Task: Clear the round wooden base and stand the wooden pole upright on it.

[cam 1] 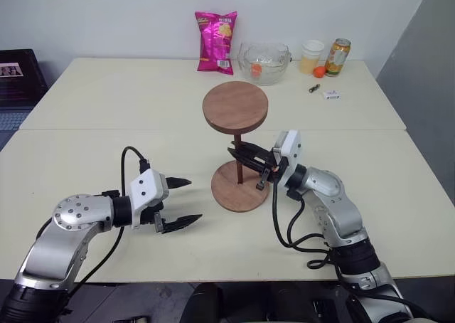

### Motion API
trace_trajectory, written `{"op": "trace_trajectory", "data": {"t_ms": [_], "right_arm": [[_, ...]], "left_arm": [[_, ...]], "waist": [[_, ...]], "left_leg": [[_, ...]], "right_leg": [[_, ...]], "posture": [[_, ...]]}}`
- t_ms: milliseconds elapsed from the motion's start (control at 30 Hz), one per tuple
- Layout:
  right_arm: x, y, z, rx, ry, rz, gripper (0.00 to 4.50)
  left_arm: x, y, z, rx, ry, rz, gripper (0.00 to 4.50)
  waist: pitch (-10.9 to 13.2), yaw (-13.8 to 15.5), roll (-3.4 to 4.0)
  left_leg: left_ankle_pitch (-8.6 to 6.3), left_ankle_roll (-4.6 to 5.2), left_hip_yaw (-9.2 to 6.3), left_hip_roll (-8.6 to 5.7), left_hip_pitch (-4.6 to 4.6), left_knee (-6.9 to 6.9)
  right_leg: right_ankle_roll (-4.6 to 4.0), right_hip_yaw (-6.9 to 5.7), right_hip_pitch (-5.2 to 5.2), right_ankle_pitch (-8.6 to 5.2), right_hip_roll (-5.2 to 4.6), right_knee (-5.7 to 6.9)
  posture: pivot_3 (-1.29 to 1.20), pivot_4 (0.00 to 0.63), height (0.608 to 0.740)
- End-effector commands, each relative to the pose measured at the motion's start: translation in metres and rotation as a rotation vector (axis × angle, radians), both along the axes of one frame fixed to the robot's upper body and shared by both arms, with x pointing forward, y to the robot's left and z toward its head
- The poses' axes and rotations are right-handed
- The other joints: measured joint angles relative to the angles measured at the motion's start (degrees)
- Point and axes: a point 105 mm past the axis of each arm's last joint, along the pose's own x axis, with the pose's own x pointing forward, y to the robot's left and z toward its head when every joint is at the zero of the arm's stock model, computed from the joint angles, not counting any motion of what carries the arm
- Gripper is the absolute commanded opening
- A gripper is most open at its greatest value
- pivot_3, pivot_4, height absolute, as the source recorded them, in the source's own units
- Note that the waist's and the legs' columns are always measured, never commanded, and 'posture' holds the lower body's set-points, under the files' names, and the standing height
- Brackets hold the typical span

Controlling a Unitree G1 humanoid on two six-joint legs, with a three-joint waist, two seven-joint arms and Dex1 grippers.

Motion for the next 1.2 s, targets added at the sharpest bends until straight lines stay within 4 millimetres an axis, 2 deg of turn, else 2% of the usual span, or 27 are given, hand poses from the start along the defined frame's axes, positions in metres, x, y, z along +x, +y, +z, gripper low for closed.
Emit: {"op": "trace_trajectory", "data": {"t_ms": [33, 567, 867, 1200], "right_arm": [[-0.004, 0.000, 0.003, 0.007, -0.030, 0.004, 0.23], [-0.012, 0.003, -0.011, -0.049, -0.011, 0.040, 0.23], [0.005, -0.003, -0.023, -0.068, 0.142, -0.033, 0.23], [0.009, -0.005, -0.043, -0.190, 0.176, -0.069, 0.23]], "left_arm": [[0.001, -0.001, 0.005, 0.005, -0.033, -0.009, 4.50], [0.000, -0.002, 0.004, 0.006, -0.032, -0.009, 4.50], [0.001, -0.002, 0.003, 0.007, -0.036, -0.009, 4.50], [0.000, -0.004, 0.003, 0.004, -0.038, -0.010, 4.50]], "waist": [[0.0, 0.0, 0.00], [0.0, 0.0, -0.02], [-0.1, 0.1, -0.06], [-0.2, 0.1, -0.08]], "left_leg": [[0.00, 0.00, 0.00, 0.00, 0.00, 0.00], [0.00, 0.00, 0.00, 0.00, 0.02, 0.00], [0.00, 0.00, -0.01, 0.00, 0.06, 0.00], [0.00, 0.00, -0.01, 0.00, 0.11, 0.00]], "right_leg": [[0.00, 0.00, 0.00, 0.00, 0.00, 0.00], [0.00, 0.00, 0.02, 0.00, 0.00, 0.00], [0.00, 0.00, 0.06, 0.00, 0.00, 0.01], [0.00, 0.00, 0.09, 0.00, 0.00, 0.01]], "posture": [[0.00, 0.150, 0.740], [0.00, 0.150, 0.740], [0.00, 0.150, 0.740], [0.00, 0.150, 0.740]]}}
